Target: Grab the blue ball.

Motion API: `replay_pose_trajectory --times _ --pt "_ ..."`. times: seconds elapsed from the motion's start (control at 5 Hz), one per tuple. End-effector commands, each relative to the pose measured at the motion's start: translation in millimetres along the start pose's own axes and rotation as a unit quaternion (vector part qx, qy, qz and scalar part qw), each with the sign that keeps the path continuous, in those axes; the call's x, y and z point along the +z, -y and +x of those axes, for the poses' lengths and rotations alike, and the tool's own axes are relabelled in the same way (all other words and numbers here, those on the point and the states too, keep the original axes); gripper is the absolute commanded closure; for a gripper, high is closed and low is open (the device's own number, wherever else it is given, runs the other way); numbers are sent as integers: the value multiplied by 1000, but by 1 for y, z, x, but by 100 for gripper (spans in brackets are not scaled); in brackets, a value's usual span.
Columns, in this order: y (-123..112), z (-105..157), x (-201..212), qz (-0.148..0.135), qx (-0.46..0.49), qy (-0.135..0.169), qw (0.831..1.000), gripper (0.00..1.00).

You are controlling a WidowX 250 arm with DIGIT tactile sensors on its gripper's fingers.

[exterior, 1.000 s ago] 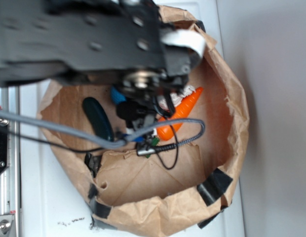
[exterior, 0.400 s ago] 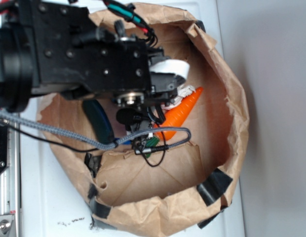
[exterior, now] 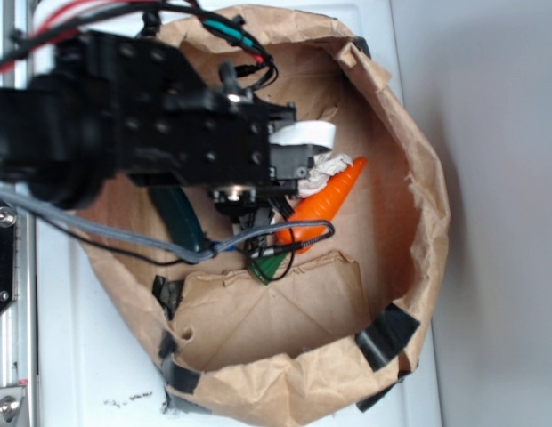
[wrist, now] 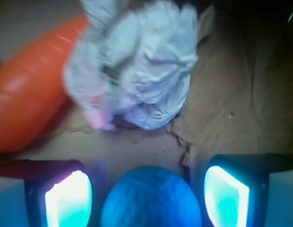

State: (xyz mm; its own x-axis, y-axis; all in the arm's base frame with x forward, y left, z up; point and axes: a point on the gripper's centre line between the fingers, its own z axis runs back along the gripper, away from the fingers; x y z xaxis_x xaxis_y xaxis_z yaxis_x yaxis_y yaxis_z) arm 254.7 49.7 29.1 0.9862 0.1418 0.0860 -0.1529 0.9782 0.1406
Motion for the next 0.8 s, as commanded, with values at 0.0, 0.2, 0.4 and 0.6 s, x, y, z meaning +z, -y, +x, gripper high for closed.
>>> replay_pose_trajectory --times 0.0,0.2,0.4,0.6 --pt "-12 -4 7 -4 -8 42 999 45" --pt "-14 -5 17 -18 1 47 999 100" --pt "-15 -5 25 -27 3 48 998 100" --pt "-11 -2 44 -39 14 48 998 100"
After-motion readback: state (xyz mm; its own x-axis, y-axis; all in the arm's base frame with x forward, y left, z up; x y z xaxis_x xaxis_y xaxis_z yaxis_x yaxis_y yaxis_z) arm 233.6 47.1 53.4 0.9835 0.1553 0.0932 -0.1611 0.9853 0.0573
